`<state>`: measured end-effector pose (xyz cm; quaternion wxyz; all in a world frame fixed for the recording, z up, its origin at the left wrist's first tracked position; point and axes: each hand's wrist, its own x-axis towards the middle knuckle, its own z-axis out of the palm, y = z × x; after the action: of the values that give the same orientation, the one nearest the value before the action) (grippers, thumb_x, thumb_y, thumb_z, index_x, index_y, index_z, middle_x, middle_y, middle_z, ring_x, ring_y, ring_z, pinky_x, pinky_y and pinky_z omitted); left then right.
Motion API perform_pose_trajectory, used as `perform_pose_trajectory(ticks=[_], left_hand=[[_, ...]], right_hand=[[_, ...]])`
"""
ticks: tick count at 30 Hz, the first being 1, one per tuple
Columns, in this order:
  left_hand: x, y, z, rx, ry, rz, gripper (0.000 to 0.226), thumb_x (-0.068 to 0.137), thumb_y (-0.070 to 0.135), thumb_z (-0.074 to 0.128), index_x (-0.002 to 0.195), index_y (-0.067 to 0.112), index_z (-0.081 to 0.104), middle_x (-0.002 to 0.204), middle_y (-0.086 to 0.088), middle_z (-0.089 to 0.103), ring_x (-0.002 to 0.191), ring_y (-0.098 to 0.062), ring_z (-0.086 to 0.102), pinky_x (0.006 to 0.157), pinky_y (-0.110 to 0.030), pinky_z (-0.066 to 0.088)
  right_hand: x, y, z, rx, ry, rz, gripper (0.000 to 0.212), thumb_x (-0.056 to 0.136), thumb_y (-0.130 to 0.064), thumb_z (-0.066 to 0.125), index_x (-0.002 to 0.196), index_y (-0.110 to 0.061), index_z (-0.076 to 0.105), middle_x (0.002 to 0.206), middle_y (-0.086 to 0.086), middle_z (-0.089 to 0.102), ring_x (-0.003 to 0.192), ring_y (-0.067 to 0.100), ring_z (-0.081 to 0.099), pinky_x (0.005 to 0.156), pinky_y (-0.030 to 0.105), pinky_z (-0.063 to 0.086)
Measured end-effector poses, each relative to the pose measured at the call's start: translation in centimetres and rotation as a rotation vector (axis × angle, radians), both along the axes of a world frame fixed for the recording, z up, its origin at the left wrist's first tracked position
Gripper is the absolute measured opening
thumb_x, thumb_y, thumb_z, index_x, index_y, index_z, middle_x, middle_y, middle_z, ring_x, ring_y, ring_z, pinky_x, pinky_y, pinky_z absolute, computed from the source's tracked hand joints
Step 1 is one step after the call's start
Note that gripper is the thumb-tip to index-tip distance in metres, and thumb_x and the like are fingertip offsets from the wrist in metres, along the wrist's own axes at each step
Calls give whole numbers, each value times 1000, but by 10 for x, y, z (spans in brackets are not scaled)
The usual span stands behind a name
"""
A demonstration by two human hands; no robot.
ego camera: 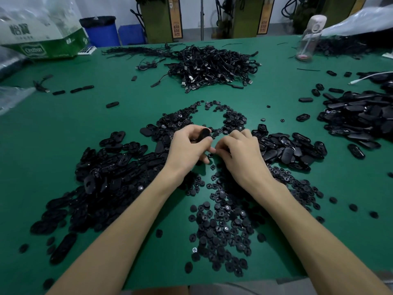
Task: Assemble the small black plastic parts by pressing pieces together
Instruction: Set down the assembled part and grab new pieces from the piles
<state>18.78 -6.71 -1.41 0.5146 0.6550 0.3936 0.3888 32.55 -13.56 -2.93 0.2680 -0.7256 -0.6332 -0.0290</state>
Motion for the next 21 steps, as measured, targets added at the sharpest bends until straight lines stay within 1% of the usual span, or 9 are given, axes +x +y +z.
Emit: perform_pose_trajectory(ticks=[1, 3, 6, 9, 11, 13, 15, 18, 21], left_hand=[[0, 0, 0, -9, -21, 3, 15, 98, 1, 64, 113, 0, 65, 94, -18, 68, 69, -17, 74, 51, -26, 56], [1, 0, 0, -22, -52, 9, 10, 103, 6, 58, 110, 7, 64, 95, -14, 69, 67, -15, 73, 50, -26, 54], [3, 1, 1, -60, -77, 28, 19, 111, 13, 43, 116, 6, 60, 91, -10, 71, 60, -13, 68, 44, -24, 47], [4, 2, 1, -76, -85, 37, 26, 113, 13, 33, 117, 3, 56, 85, -8, 73, 56, -15, 65, 41, -24, 42], [3, 3, 1, -74, -70, 40, 25, 113, 13, 31, 113, 6, 55, 85, -9, 71, 53, -14, 62, 41, -23, 39], [3, 3, 0, -77, -42, 42, 24, 112, 12, 31, 110, 7, 55, 83, -8, 69, 50, -12, 58, 40, -22, 36], [3, 2, 0, -77, -28, 34, 25, 111, 12, 33, 110, 4, 57, 79, -6, 69, 49, -12, 56, 40, -22, 36], [4, 0, 1, -61, -52, -13, 21, 110, 12, 42, 112, -1, 58, 78, -4, 71, 50, -13, 57, 39, -22, 37], [2, -3, 1, -16, -45, -68, 19, 108, 14, 51, 110, -3, 61, 74, -2, 68, 46, -11, 52, 41, -21, 38]], right_hand=[[-1, -1, 1, 4, 2, -3, 16, 103, -26, 61, 106, -14, 72, 106, 3, 63, 106, 28, 44, 87, 36, 29], [-1, -2, 2, 0, -3, -11, 16, 105, -26, 58, 108, -15, 69, 110, 1, 62, 109, 26, 43, 88, 35, 27], [-1, -2, 3, 18, 26, -2, 14, 105, -25, 57, 107, -15, 66, 109, 0, 63, 108, 24, 44, 89, 34, 27], [-3, -2, 6, 60, 145, -9, 11, 106, -23, 56, 104, -15, 64, 107, 0, 64, 105, 23, 47, 93, 35, 33], [-4, -2, 6, 87, 279, -7, 12, 106, -23, 55, 101, -16, 63, 100, -3, 63, 100, 21, 51, 91, 36, 39], [-5, -2, 8, 120, 422, 0, 13, 106, -25, 56, 97, -18, 62, 90, -6, 63, 87, 15, 55, 78, 28, 41], [-4, -3, 10, 144, 505, -6, 13, 105, -26, 57, 95, -19, 63, 85, -5, 65, 78, 8, 57, 66, 17, 40], [-4, -4, 12, 132, 570, -26, 14, 105, -27, 58, 98, -18, 65, 88, -7, 67, 80, 1, 59, 67, 7, 40], [-4, -4, 12, 129, 594, -42, 14, 105, -27, 58, 99, -18, 66, 89, -9, 67, 82, 1, 59, 67, 6, 40]])
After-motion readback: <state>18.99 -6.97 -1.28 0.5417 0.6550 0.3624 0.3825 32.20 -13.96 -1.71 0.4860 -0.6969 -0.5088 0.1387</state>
